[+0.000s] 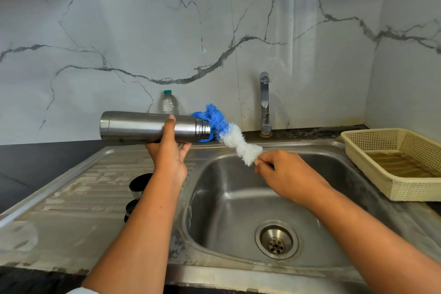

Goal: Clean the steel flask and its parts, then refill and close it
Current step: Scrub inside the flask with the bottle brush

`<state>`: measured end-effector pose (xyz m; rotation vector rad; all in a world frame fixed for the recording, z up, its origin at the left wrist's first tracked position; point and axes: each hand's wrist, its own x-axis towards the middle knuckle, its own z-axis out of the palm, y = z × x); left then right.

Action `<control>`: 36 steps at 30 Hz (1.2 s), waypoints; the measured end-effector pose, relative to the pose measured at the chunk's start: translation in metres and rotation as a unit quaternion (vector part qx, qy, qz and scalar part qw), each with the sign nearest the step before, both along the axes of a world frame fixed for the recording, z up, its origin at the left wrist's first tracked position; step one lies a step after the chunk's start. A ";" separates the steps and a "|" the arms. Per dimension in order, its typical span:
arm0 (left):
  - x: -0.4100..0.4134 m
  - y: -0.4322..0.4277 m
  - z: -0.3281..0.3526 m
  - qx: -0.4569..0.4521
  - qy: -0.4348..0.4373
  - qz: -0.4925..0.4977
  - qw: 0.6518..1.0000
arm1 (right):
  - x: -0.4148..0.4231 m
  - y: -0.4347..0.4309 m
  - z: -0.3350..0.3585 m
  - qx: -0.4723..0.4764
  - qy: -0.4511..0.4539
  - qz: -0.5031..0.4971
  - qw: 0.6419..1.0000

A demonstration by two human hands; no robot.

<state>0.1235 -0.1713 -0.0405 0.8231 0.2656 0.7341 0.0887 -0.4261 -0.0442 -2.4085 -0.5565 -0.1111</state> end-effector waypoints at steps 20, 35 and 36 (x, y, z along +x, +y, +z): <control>-0.006 -0.001 0.006 -0.150 -0.052 -0.084 0.984 | -0.002 -0.008 -0.001 0.279 0.303 0.057 0.909; -0.002 0.009 0.005 -0.131 -0.099 -0.047 0.985 | -0.005 -0.008 -0.001 0.343 0.426 0.085 0.833; -0.002 0.007 0.003 -0.124 -0.096 -0.050 0.986 | -0.005 -0.004 -0.001 0.346 0.431 0.083 0.829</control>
